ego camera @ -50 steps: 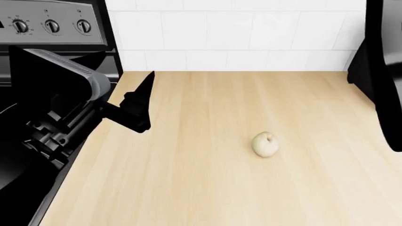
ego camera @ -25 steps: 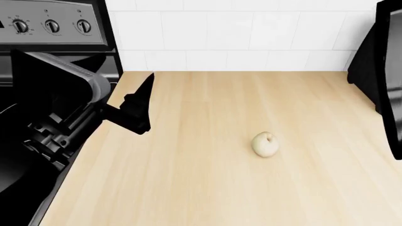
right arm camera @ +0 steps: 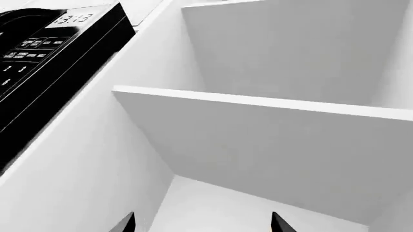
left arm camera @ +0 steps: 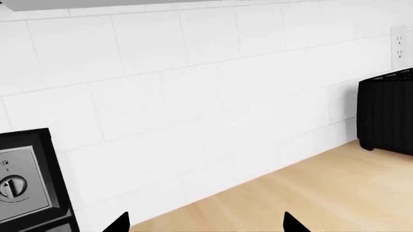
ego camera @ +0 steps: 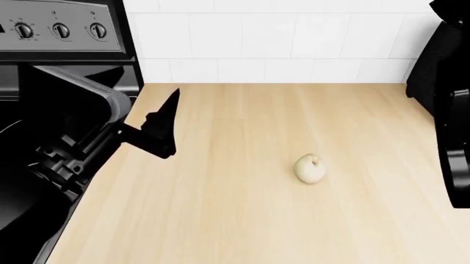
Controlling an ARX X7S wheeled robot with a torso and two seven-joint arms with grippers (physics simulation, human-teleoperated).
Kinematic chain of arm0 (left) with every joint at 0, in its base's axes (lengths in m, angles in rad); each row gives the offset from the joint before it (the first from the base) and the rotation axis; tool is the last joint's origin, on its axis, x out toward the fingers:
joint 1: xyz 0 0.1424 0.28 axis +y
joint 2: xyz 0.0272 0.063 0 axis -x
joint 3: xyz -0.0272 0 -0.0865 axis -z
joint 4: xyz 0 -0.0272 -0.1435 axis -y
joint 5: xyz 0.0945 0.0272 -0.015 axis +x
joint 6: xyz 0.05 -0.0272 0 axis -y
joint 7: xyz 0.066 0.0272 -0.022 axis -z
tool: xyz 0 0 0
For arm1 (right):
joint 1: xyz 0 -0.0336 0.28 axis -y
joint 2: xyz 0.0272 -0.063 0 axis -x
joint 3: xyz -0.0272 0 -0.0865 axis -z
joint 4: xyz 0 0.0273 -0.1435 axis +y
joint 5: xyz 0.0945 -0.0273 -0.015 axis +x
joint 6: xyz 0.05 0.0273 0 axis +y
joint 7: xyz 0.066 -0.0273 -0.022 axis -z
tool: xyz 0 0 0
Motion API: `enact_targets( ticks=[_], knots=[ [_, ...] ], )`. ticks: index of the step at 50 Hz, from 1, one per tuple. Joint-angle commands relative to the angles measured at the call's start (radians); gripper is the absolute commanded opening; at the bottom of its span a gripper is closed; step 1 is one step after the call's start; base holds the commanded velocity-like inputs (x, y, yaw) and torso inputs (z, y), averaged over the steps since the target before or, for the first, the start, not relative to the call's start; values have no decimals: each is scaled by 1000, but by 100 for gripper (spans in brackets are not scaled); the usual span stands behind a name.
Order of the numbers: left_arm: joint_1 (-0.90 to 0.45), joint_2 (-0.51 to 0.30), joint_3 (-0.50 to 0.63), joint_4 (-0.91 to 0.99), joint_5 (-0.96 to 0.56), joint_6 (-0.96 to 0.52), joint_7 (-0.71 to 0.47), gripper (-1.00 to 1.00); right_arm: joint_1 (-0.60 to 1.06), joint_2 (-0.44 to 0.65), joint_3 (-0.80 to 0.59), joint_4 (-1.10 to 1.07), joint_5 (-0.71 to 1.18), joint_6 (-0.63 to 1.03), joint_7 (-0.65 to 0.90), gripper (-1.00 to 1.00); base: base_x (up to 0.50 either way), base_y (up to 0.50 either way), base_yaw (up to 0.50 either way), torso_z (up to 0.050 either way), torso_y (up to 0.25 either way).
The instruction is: Pick the lemon, apricot from the counter and place them in the cabinet. Then close the cabinet.
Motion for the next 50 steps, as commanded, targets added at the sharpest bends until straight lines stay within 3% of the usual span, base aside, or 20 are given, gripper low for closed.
enact_targets(
  ticks=[1, 17, 35, 50],
  knots=[
    [20, -10, 26, -11, 42, 27, 0, 100, -76, 28, 53, -156, 88, -81, -54, 100, 0, 0, 0, 0, 0],
    [48, -26, 14, -24, 51, 52, 6, 100, -141, 73, 101, -360, 329, 7, -90, 100, 0, 0, 0, 0, 0],
    [54, -31, -1, -16, 36, 50, -10, 100, -171, 211, 64, -548, 592, 235, -98, 100, 0, 0, 0, 0, 0],
    [40, -32, 14, -18, 34, 45, -15, 100, -230, 291, 50, -574, 746, 333, -67, 100, 0, 0, 0, 0, -1]
  ],
)
